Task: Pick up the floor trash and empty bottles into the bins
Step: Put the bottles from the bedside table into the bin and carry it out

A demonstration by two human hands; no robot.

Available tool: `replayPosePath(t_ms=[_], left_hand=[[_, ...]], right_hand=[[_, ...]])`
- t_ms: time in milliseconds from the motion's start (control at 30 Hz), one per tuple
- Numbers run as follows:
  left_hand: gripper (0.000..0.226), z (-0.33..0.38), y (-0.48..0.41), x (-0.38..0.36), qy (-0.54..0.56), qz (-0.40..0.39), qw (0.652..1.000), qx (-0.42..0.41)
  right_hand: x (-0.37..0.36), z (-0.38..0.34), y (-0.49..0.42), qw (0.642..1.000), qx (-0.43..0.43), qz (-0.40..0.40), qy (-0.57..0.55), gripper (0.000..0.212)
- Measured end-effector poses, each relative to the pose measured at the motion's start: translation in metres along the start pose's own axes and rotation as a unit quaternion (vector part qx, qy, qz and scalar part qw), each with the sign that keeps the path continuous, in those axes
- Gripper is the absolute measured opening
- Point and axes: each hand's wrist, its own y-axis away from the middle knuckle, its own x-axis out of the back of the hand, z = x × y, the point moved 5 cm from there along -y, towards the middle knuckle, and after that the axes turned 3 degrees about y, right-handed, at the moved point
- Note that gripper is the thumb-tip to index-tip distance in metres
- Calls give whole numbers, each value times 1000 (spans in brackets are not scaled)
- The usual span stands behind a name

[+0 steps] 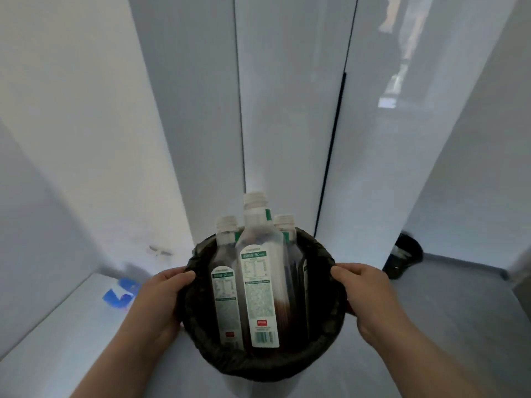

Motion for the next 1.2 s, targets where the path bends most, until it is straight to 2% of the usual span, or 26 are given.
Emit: replayPosePath(t_ms=[367,567,833,1200], left_hand=[[16,-41,18,-192,-53,-187,981,23],[19,-60,0,-281,-75,-261,960,64],[19,-72,-36,-391,-89,-361,924,96],[17,-128,-19,-567,-146,-434,880,123]], right_hand=[[184,32,15,982,-39,176,-51,15],[238,37,5,963,-59,258,-58,23],[291,30,-41,927,-97,353,-79,16],[411,67,-67,867,-104,466,-140,24]])
